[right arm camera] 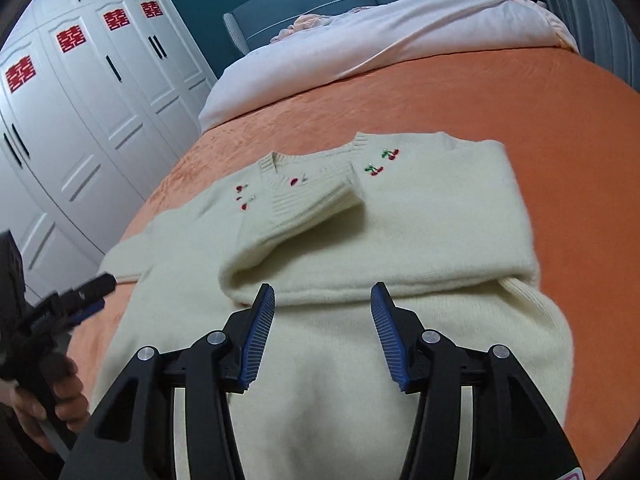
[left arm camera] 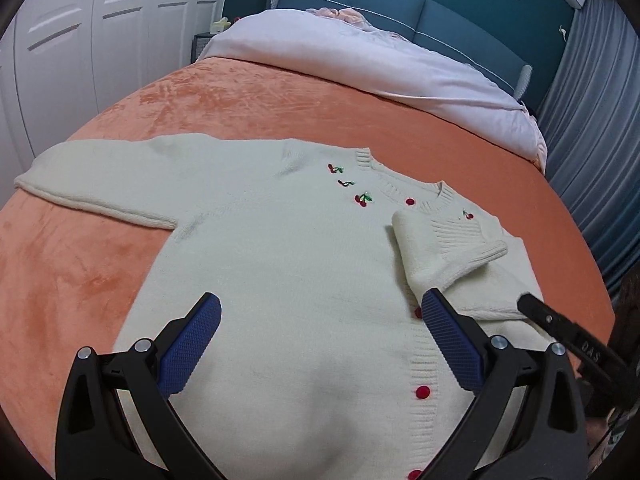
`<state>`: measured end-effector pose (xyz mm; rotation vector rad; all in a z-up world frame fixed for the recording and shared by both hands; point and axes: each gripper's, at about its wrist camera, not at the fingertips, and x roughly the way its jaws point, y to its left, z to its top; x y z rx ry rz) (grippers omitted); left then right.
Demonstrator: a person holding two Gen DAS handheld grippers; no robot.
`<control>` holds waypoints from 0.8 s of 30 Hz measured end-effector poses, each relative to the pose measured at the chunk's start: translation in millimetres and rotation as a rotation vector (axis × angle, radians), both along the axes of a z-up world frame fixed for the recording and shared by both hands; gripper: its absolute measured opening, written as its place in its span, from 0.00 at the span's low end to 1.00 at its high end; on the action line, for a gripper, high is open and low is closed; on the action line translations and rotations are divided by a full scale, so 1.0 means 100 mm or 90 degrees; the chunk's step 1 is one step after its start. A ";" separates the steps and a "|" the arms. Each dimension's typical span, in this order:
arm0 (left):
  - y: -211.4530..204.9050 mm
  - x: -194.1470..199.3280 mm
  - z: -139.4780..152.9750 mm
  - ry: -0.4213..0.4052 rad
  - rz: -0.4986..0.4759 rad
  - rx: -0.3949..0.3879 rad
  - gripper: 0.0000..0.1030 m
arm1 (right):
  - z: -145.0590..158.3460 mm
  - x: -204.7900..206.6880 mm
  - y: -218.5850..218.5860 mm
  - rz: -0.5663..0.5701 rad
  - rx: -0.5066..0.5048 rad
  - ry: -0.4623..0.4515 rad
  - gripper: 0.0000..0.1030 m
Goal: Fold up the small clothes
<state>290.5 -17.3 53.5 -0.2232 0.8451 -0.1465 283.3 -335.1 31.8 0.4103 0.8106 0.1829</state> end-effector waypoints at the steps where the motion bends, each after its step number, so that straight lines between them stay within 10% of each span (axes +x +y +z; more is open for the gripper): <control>1: 0.02 0.00 -0.01 0.002 0.001 0.003 0.95 | -0.01 0.12 0.05 0.002 0.018 0.003 0.62; 5: 0.17 0.04 -0.02 0.001 0.019 0.072 0.95 | -0.19 0.65 0.38 -0.008 0.020 0.030 0.64; 8: 0.37 0.11 -0.01 -0.007 0.035 0.135 0.95 | -0.22 0.87 0.39 -0.036 0.034 0.045 0.10; 13: 0.76 0.23 -0.08 0.003 0.071 0.162 0.95 | 0.63 0.75 0.94 0.032 -0.005 -0.137 0.12; 16: 0.91 0.29 -0.15 0.023 0.095 0.157 0.95 | 0.54 0.97 1.67 0.180 -0.060 -0.097 0.42; 18: 0.97 0.31 -0.17 0.033 0.102 0.152 0.95 | 0.34 0.97 1.94 0.198 -0.136 -0.070 0.42; 24: 0.98 0.50 -0.22 0.064 0.086 0.066 0.95 | 0.24 0.11 1.06 0.053 -0.082 -0.064 0.46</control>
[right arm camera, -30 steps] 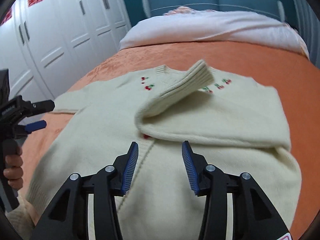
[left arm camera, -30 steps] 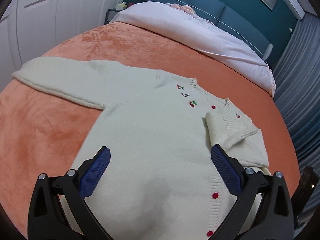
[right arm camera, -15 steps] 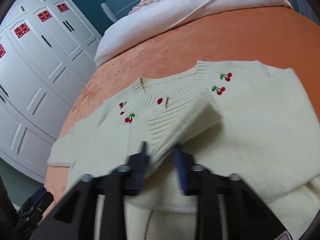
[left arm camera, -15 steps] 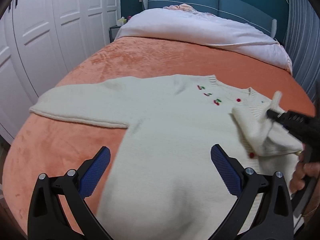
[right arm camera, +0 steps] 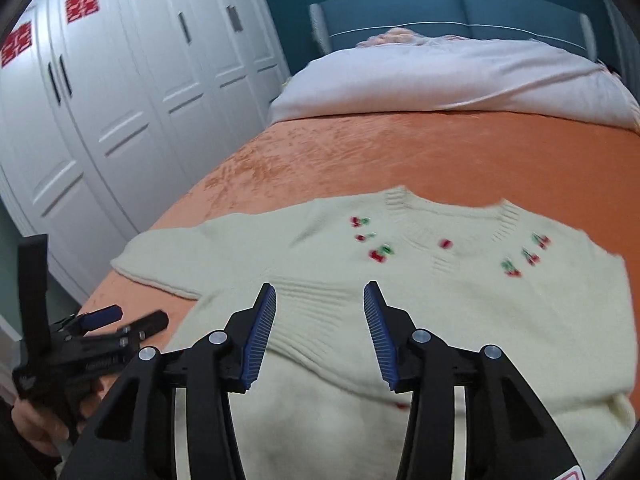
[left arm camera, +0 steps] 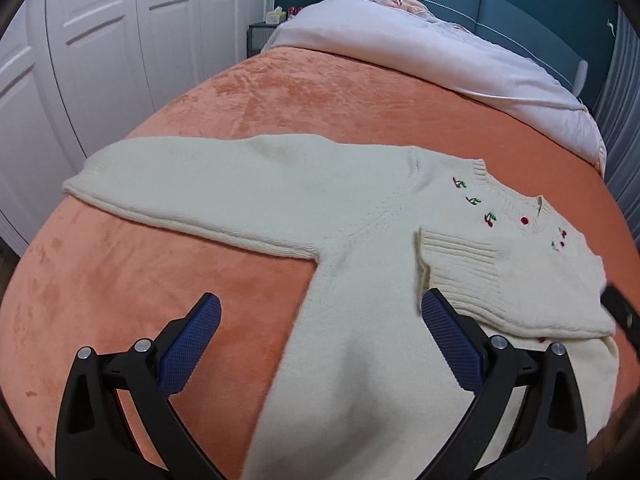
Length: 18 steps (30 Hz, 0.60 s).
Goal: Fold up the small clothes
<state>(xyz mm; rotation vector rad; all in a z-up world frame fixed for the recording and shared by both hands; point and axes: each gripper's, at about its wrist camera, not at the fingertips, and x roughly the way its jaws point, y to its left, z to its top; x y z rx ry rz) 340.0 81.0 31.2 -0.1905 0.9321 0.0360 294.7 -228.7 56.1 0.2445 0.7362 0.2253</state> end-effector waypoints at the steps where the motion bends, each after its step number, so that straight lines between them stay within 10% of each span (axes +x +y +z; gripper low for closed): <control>1: -0.04 0.07 -0.03 0.012 -0.003 -0.028 0.95 | -0.06 -0.18 -0.25 -0.039 0.012 0.014 0.46; 11: -0.45 0.58 -0.48 0.135 0.077 -0.202 0.91 | -0.72 -0.51 -1.60 -0.257 0.197 0.100 0.48; 15: -0.68 0.73 -0.46 0.159 0.010 -0.228 0.44 | -0.75 -0.26 -1.64 -0.282 0.245 0.083 0.48; 18: -0.78 0.83 -0.31 0.128 -0.013 -0.180 0.14 | -0.71 -0.13 -1.65 -0.286 0.248 0.067 0.13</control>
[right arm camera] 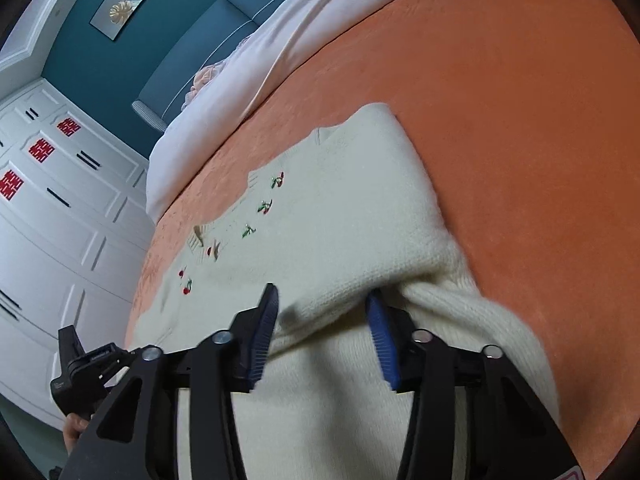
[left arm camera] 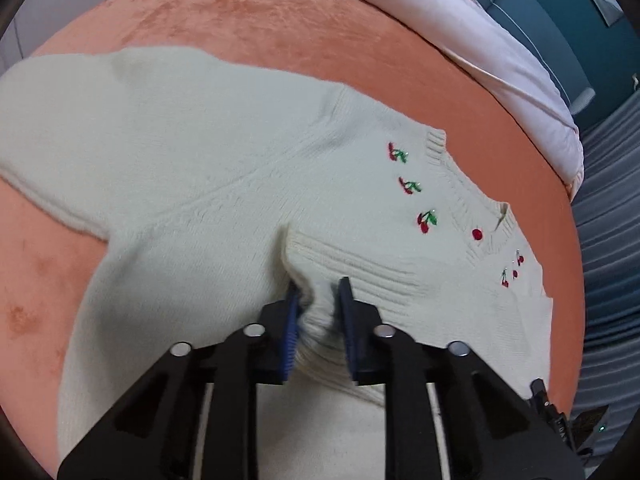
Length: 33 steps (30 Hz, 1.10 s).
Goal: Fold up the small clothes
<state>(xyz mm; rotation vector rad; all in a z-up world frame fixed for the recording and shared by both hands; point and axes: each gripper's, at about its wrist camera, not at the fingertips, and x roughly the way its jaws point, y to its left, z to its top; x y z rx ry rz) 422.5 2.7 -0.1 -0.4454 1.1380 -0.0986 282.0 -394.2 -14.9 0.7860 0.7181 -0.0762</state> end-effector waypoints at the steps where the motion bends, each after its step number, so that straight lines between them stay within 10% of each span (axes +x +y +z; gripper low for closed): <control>1: 0.02 0.01 0.12 -0.033 -0.003 -0.021 0.12 | 0.09 0.00 0.00 0.001 -0.001 -0.029 0.12; 5: 0.05 -0.06 0.54 -0.165 -0.015 -0.010 0.12 | 0.52 -0.16 0.05 0.014 -0.092 -0.125 0.12; 9: -0.07 0.07 -0.02 -0.062 -0.043 0.064 0.12 | -0.13 0.07 -0.02 0.038 -0.111 0.053 0.11; 24: -0.07 -0.17 -0.07 -0.089 -0.058 0.146 0.19 | 0.26 -0.52 0.40 0.047 -0.186 0.022 0.17; 28: 0.20 -0.34 0.08 -0.108 -0.014 0.126 0.59 | 0.30 -0.97 0.87 0.109 -0.224 0.025 0.19; 33: 1.31 -0.49 0.15 -0.116 0.145 0.087 0.78 | 0.20 -1.44 1.50 0.189 -0.280 0.032 0.19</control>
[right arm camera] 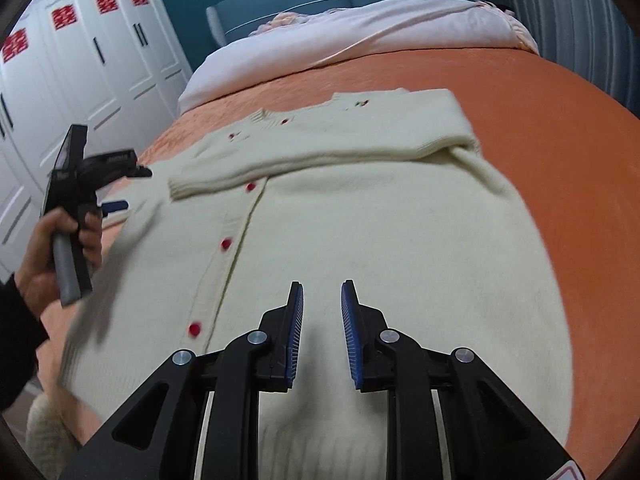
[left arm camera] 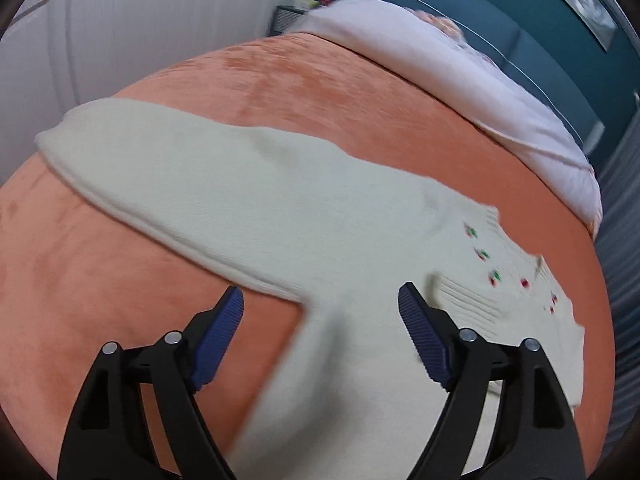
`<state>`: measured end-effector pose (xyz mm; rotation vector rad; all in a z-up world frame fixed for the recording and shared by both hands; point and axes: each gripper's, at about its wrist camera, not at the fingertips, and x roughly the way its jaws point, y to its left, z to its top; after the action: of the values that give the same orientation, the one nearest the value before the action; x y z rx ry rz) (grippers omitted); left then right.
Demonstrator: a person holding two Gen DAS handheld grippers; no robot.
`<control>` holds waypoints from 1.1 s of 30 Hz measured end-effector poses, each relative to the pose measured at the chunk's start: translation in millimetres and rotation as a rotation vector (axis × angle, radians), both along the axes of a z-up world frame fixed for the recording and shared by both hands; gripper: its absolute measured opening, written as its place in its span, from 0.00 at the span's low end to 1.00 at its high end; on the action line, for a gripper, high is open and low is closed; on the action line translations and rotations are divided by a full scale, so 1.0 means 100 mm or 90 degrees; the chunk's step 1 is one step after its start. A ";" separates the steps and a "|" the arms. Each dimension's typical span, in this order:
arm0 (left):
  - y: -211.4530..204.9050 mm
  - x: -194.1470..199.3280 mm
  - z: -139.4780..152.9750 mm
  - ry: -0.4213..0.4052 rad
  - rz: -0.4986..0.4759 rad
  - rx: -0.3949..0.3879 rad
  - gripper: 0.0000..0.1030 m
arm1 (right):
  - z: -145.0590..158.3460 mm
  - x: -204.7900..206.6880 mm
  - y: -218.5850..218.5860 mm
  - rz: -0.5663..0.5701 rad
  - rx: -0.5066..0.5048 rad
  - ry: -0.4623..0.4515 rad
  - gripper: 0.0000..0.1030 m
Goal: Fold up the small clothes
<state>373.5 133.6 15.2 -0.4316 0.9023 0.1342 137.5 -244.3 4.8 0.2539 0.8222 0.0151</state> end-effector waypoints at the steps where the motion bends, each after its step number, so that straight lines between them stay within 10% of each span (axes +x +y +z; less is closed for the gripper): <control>1: 0.31 0.00 -0.01 0.003 0.045 -0.009 0.79 | -0.02 -0.06 0.09 0.010 -0.006 0.003 0.20; 6: 1.77 0.03 -0.18 0.045 0.267 -0.052 0.79 | -0.14 -0.19 0.29 0.041 -0.001 0.042 0.24; 11: 2.38 0.20 -0.25 0.035 0.347 -0.117 0.76 | -0.18 -0.18 0.31 0.017 0.027 0.060 0.32; 12: 2.38 0.27 -0.24 0.036 0.339 -0.113 0.59 | -0.19 -0.19 0.33 0.014 0.029 0.062 0.33; 13: 2.37 0.38 -0.24 0.043 0.318 -0.116 0.22 | -0.19 -0.18 0.33 0.011 0.031 0.065 0.34; 15: 2.34 0.51 -0.20 0.064 0.305 -0.141 0.11 | -0.18 -0.18 0.34 0.007 0.033 0.068 0.35; 19: 1.67 0.61 0.53 -0.055 0.206 -0.091 0.10 | -0.16 -0.22 0.30 -0.002 0.044 0.064 0.36; 25: -0.47 0.44 1.48 -0.173 -0.143 -0.089 0.10 | -0.12 -0.25 0.05 -0.041 0.087 0.048 0.36; 28: -1.58 0.21 1.29 -0.130 -0.282 -0.062 0.20 | -0.07 -0.30 -0.16 -0.071 0.092 0.037 0.37; 30: -2.10 0.09 0.87 -0.062 -0.320 -0.029 0.60 | -0.05 -0.34 -0.32 -0.091 0.089 0.035 0.39; 33: -2.34 -0.06 0.25 0.040 -0.305 -0.047 0.61 | 0.00 -0.38 -0.56 -0.117 0.089 0.029 0.40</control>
<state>367.5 -99.9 40.3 -0.2700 1.0513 -0.3266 99.2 -300.6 5.3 0.4625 0.8409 -0.1062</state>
